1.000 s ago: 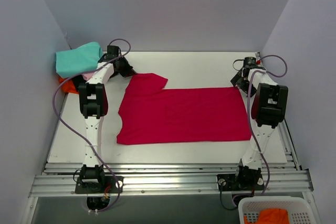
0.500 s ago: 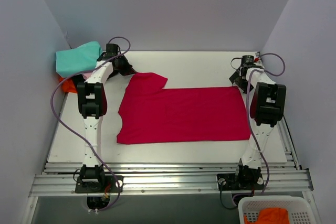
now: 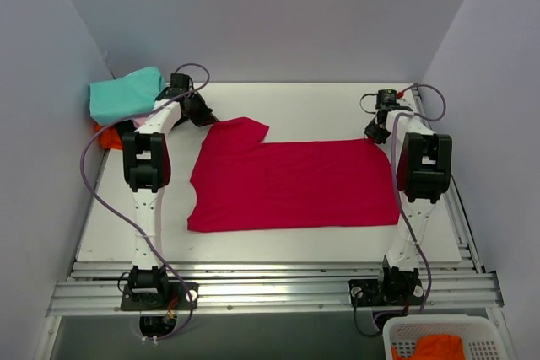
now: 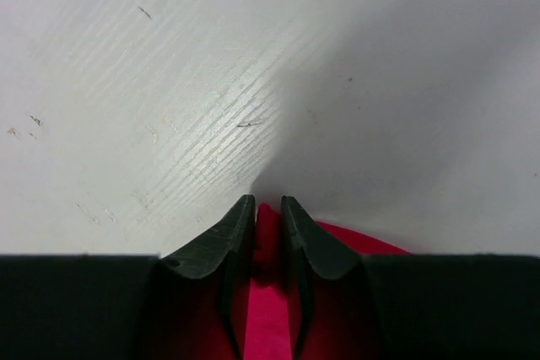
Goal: Fold and stack the t-shirts
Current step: Fold the tshirt
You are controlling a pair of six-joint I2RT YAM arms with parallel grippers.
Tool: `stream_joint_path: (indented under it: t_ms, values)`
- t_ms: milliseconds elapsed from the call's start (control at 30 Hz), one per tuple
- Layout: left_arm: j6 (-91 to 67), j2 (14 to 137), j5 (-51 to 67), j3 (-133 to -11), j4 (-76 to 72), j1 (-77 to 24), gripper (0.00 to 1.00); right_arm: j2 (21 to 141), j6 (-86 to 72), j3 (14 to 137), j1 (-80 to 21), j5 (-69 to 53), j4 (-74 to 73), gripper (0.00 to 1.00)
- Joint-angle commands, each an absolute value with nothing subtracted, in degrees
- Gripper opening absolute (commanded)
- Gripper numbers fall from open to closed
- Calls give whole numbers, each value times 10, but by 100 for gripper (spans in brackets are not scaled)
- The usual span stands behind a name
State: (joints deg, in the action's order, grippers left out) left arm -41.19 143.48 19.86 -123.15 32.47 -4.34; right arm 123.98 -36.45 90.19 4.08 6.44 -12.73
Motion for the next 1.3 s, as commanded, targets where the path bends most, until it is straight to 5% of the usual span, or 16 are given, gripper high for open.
stream_joint_path:
  t_ms: [0,100,733,1267]
  values:
    - [-400,1386,200,-1221,309,-42,2,1265,-366,881,42,55,-156,14]
    - [-401,1383,200,-1216,305,-42,2,1265,-361,880,46,56,-161,0]
    - [-403,1333,187,-1263,353,-57,2,1186,-323,935,69,55,-210,0]
    - [-368,1142,147,-1065,345,-68,2,1052,-308,848,94,13,-207,0]
